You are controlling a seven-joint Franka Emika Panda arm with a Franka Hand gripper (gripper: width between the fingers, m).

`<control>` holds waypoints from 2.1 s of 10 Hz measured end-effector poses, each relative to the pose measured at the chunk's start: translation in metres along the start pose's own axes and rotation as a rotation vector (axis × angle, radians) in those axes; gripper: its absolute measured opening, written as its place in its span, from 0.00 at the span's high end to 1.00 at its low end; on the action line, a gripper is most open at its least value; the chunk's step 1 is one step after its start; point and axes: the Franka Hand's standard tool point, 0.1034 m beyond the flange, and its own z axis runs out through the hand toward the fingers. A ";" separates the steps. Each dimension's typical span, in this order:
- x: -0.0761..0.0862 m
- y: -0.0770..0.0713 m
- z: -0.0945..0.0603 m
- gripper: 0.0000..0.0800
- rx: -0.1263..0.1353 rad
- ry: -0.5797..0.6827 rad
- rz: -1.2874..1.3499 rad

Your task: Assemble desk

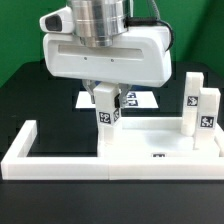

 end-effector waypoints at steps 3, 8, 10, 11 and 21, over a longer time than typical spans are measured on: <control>0.001 0.000 0.001 0.64 0.011 0.036 0.376; 0.002 -0.014 0.002 0.64 0.097 0.071 0.999; 0.000 -0.018 0.002 0.64 0.119 0.067 1.181; -0.002 -0.023 0.003 0.64 0.125 0.063 1.254; -0.005 -0.029 0.004 0.19 0.024 0.093 0.553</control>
Offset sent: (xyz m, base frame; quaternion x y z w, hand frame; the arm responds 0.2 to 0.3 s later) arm -0.0133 0.0024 -0.0120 -0.0120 0.0131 0.3215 0.9467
